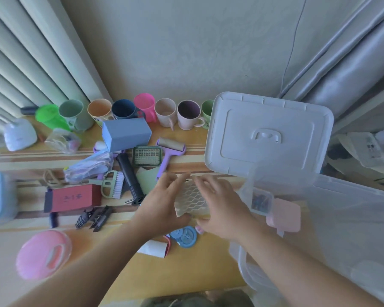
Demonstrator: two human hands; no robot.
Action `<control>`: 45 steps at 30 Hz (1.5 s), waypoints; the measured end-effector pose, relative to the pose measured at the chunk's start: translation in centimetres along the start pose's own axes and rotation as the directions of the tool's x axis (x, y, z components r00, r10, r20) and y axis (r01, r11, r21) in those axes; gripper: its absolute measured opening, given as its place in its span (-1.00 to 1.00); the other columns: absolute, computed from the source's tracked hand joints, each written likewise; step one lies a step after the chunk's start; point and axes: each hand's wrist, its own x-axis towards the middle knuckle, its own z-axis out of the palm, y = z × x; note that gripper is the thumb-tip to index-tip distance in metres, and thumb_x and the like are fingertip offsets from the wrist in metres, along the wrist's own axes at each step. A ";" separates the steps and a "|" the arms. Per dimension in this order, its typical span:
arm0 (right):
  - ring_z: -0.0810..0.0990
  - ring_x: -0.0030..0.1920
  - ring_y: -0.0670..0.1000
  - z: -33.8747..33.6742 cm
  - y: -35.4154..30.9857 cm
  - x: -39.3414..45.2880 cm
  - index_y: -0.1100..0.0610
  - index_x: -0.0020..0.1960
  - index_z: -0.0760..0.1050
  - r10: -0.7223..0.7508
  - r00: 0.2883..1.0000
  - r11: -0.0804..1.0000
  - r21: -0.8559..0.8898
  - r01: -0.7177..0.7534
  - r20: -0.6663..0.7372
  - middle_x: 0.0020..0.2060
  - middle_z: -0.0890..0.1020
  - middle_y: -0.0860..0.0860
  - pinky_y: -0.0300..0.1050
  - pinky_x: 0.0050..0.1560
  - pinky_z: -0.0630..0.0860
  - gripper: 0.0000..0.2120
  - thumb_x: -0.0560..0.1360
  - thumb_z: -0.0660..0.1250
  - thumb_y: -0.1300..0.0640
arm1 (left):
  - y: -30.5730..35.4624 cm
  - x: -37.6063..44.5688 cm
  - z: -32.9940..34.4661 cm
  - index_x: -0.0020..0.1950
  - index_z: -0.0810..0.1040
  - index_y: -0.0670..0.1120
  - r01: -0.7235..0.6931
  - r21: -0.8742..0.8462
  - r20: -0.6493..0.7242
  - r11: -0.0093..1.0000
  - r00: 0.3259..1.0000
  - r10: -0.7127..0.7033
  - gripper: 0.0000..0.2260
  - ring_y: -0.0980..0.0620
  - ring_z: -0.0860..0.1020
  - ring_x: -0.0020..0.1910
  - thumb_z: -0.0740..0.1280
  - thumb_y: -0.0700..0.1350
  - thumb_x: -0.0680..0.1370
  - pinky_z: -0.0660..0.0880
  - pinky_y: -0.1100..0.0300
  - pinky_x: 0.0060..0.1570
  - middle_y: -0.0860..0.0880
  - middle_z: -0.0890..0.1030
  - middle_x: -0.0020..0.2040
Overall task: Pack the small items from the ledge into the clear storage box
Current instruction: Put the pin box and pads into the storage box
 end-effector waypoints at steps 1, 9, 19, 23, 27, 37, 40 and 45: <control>0.26 0.50 0.14 0.1 -0.4 0.4 -0.09 0.66 -0.01 -0.006 1.000 1.000 -0.004 0.007 0.016 0.58 0.19 -0.08 0.15 0.37 0.47 0.00 0.43 0.53 -0.14 | -0.2 -0.5 -0.8 0.60 0.18 0.14 -0.007 -0.023 -0.003 1.000 1.000 0.007 -0.07 0.15 0.46 0.03 0.52 0.06 0.29 0.53 0.19 0.00 0.13 0.32 0.27; 0.46 0.28 0.09 -0.3 -0.7 -0.8 -0.02 0.48 0.29 -0.017 0.999 0.999 -0.040 0.015 -0.052 0.37 0.44 -0.08 0.09 0.23 0.51 -0.14 0.30 0.59 -0.17 | -1.9 -2.1 -1.3 0.63 0.12 0.21 0.135 -0.230 0.048 0.964 0.991 -0.128 -0.21 0.19 0.41 0.37 0.31 0.40 0.48 0.36 0.21 0.31 0.15 0.37 0.45; 0.46 0.23 -0.02 -4.6 6.9 -11.6 -0.12 0.40 0.42 0.244 0.890 0.967 0.161 -0.196 -0.384 0.25 0.47 -0.23 0.01 0.25 0.45 -0.25 0.27 0.56 -0.20 | -2.2 5.2 9.3 0.61 -0.31 0.20 0.520 0.459 0.100 0.720 0.775 -0.624 -0.04 -0.20 0.47 0.26 0.18 0.49 0.44 0.44 -0.05 0.06 -0.17 0.32 0.38; 0.50 0.22 0.05 -3.7 11.0 -14.7 -0.05 0.39 0.46 0.334 0.871 0.942 0.153 -0.298 -0.361 0.23 0.50 -0.15 0.04 0.28 0.47 -0.23 0.24 0.55 -0.22 | -1.6 6.6 9.5 0.60 -0.14 0.21 0.550 0.520 0.114 0.653 0.713 -0.692 -0.04 -0.22 0.49 0.22 0.40 0.28 0.39 0.49 -0.09 0.03 -0.19 0.29 0.38; 0.51 0.24 0.03 -2.5 14.7 -16.0 -0.11 0.44 0.45 0.347 0.883 0.936 0.171 -0.307 -0.316 0.23 0.50 -0.17 0.04 0.29 0.47 -0.22 0.25 0.52 -0.19 | 3.3 7.2 6.1 0.42 0.22 0.22 0.510 0.311 -0.018 0.802 0.847 -0.532 -0.24 -0.23 0.54 0.04 0.45 0.19 0.27 0.51 -0.07 -0.03 -0.13 0.37 0.18; 0.40 0.23 0.12 -2.0 21.6 -16.9 -0.13 0.47 0.41 0.448 0.876 0.888 0.202 -0.413 -0.181 0.21 0.37 -0.05 0.09 0.22 0.50 -0.09 0.16 0.40 -0.39 | 21.4 6.4 6.2 0.31 0.42 -0.16 -0.295 -0.092 -0.225 0.951 0.936 0.269 -0.38 0.07 0.47 0.04 0.46 0.13 0.37 0.43 0.32 0.01 -0.07 0.49 0.18; 0.37 0.26 0.13 -1.2 23.5 -17.9 -0.16 0.53 0.35 0.484 0.871 0.869 0.166 -0.467 -0.082 0.22 0.34 -0.04 0.07 0.24 0.51 -0.08 0.22 0.49 -0.35 | 20.7 5.9 12.0 0.16 0.40 -0.09 -0.214 -0.049 -0.020 0.976 0.977 0.214 -0.53 -0.11 0.52 -0.07 0.46 0.10 0.40 0.49 0.06 -0.17 -0.07 0.48 0.11; 0.38 0.24 0.11 2.3 26.0 -19.8 -0.22 0.42 0.35 0.566 0.819 0.813 0.103 -0.573 0.090 0.18 0.32 -0.10 0.04 0.12 0.56 -0.23 0.25 0.50 -0.22 | 18.8 5.5 19.0 0.27 0.28 0.10 -0.102 0.262 0.381 0.960 0.925 -0.005 -0.49 -0.20 0.53 0.05 0.47 -0.12 0.45 0.57 -0.06 -0.10 -0.04 0.33 0.21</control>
